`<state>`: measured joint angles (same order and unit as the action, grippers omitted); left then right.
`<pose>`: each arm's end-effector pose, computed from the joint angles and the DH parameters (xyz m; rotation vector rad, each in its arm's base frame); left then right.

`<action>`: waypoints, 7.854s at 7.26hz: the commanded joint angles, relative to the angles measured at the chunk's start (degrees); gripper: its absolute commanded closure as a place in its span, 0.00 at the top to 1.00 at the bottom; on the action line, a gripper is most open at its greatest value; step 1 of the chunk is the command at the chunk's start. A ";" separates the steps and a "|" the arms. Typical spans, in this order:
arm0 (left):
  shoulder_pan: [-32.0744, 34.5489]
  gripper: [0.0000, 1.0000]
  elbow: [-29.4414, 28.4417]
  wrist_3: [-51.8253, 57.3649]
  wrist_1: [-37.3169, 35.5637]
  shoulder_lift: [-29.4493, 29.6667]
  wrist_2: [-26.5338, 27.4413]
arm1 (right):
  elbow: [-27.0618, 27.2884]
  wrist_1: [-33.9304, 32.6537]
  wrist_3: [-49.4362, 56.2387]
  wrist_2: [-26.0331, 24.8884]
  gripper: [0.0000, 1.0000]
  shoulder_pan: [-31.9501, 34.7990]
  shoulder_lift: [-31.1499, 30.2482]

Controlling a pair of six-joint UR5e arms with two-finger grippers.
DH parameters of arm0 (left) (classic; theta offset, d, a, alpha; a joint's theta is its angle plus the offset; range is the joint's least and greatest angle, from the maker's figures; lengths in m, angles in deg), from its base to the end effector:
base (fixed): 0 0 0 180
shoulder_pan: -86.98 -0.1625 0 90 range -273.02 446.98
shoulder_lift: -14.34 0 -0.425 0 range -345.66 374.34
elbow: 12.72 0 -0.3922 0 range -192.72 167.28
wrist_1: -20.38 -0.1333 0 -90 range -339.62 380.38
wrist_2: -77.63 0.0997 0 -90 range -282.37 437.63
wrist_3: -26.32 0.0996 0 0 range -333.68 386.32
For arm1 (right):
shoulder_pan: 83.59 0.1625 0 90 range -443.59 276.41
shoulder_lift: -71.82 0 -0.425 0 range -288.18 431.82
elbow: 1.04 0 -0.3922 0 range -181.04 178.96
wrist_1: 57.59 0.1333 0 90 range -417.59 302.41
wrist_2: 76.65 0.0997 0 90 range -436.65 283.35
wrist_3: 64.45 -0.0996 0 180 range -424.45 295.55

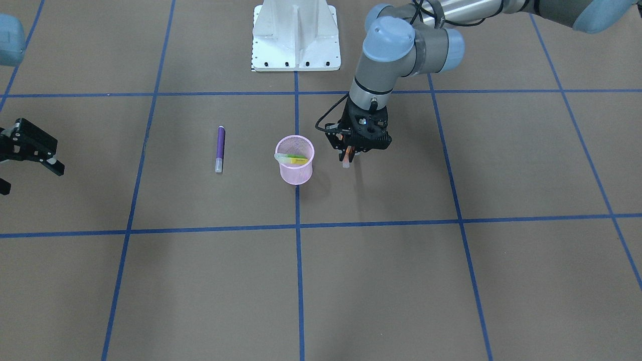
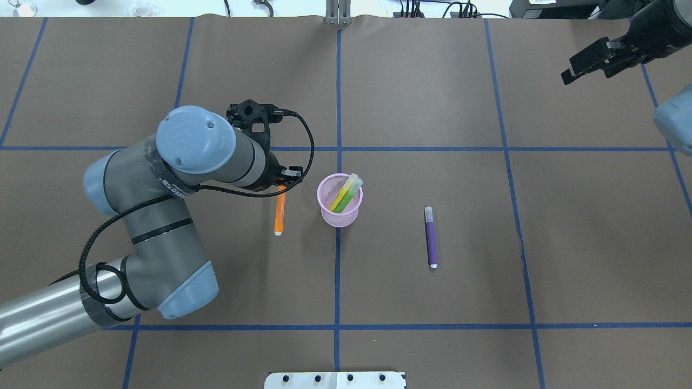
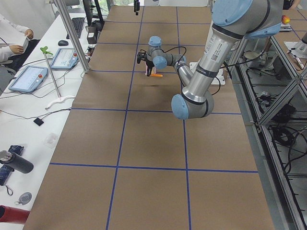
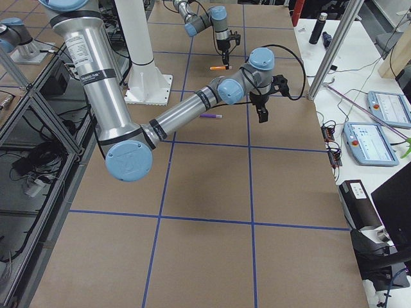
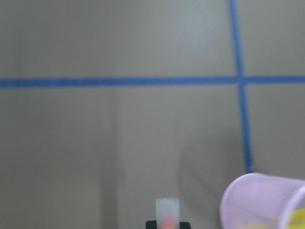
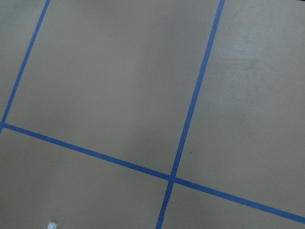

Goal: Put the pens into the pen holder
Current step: 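Lift the orange pen with the left gripper over the cup, then drop the orange pen into the cup by opening the left gripper, then withdraw the left arm while the right gripper moves to the purple pen, then close the right gripper on the purple pen, then lift the purple pen with the right gripper over the cup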

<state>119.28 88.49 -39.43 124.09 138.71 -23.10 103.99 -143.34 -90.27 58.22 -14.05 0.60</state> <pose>0.4877 -0.4441 0.1974 0.3386 0.9888 -0.0306 -0.1453 -0.5699 0.3408 0.2822 -0.9387 -0.1740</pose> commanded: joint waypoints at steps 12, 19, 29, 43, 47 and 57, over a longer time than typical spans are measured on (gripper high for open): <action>-6.01 0.51 -10.24 16.88 34.72 2.98 20.66 | 0.70 0.58 -0.20 -0.13 1.00 -0.02 0.21; -1.22 0.99 1.75 14.86 18.56 -8.58 14.65 | 2.18 0.58 -15.34 -5.45 0.99 -6.93 2.85; 21.67 0.99 11.55 28.83 -2.72 -21.54 -19.68 | 2.91 5.68 -53.34 -45.87 0.86 -45.34 1.09; 21.40 0.99 11.55 26.29 -2.28 -21.45 -19.33 | 0.69 5.33 -51.18 -46.71 0.00 -46.96 1.79; 21.05 0.99 11.55 25.33 -2.19 -21.36 -19.33 | 5.89 5.15 -60.78 -61.86 0.00 -46.25 7.40; 20.88 0.99 10.94 25.23 -2.10 -20.57 -19.33 | -4.30 4.89 -71.57 -78.79 0.00 -51.87 18.40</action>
<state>140.21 99.63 -14.20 121.92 117.99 -42.42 100.84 -138.40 -161.70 -20.23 -65.82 18.26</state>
